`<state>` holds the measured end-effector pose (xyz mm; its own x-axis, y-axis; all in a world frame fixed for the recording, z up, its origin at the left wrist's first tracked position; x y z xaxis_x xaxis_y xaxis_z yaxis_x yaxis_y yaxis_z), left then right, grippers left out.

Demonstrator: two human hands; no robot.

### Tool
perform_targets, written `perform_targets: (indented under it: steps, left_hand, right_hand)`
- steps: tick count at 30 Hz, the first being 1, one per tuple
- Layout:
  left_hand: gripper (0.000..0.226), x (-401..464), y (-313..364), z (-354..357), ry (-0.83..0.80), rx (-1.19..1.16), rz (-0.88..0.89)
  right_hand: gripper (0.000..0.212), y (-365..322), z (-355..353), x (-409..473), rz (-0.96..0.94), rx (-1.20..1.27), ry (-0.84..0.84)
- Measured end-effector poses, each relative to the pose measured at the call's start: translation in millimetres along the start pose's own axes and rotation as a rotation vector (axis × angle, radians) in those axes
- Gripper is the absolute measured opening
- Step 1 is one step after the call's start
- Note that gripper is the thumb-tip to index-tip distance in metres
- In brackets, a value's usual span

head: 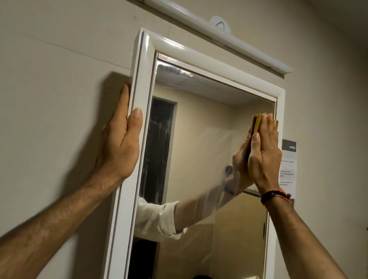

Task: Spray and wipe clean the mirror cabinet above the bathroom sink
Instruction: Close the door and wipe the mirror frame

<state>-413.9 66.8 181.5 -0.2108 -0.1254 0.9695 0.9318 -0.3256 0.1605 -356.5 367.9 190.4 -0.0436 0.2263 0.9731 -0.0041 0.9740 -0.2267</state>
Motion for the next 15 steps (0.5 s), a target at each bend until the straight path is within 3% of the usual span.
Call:
perform_targets:
  steps: [5,15]
  left_hand:
    - [0.058,0,-2,1,0.019,0.018,0.008]
    - [0.059,2,-7,0,-0.004,-0.026,-0.003]
  right_hand:
    - [0.059,-34,0,-7,0.032,-0.004,-0.011]
    - [0.056,-175,12,-49,-0.189,0.131,0.057]
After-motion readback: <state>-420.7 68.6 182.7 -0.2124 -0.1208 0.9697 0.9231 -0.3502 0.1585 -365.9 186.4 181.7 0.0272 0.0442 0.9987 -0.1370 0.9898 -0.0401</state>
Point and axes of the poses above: each hand's wrist, its own x-axis towards the middle knuckle, its own z-axis out of the palm, y = z × x, the point moved 1 cm from there along x, towards the middle knuckle, and after that the axes turned 15 degrees about -x, right-handed, at the moved point
